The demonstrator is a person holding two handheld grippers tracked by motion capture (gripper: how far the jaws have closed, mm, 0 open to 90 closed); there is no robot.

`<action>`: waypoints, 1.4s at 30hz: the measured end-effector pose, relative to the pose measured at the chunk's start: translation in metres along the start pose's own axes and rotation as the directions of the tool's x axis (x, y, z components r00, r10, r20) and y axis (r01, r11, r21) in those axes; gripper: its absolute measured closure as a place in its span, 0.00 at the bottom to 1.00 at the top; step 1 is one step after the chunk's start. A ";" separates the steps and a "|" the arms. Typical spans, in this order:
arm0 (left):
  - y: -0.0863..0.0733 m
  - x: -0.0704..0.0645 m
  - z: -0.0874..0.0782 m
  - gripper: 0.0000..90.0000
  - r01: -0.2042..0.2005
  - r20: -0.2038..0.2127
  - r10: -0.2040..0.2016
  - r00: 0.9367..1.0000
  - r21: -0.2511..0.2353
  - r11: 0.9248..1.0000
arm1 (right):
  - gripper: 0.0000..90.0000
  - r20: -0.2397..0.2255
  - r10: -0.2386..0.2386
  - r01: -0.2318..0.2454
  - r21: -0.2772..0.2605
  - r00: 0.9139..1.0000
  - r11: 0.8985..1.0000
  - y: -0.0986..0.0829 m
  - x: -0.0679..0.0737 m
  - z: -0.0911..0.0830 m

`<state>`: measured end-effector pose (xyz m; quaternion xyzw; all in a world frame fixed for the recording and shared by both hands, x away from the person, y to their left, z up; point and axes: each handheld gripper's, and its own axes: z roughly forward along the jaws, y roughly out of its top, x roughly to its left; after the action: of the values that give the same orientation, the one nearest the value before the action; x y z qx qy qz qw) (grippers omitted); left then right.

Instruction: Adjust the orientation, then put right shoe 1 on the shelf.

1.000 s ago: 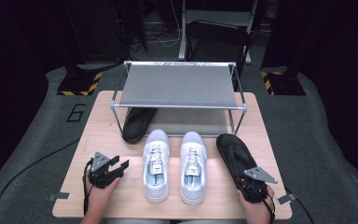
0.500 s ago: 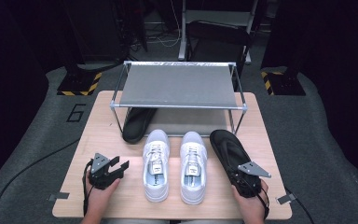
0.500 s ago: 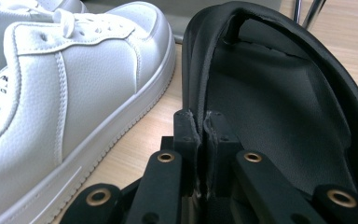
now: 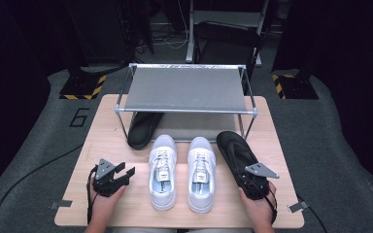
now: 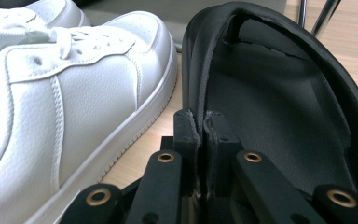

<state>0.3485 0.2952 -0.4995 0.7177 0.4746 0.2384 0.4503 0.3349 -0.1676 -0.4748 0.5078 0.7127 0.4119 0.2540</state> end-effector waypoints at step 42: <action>-0.002 0.000 -0.001 0.56 0.013 -0.003 -0.013 1.000 -0.015 1.000 | 0.94 0.004 -0.021 0.021 -0.001 1.000 1.000 0.053 0.008 0.050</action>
<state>0.3472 0.2959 -0.5005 0.7109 0.4780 0.2401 0.4566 0.3983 -0.1358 -0.4564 0.5007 0.7174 0.4087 0.2599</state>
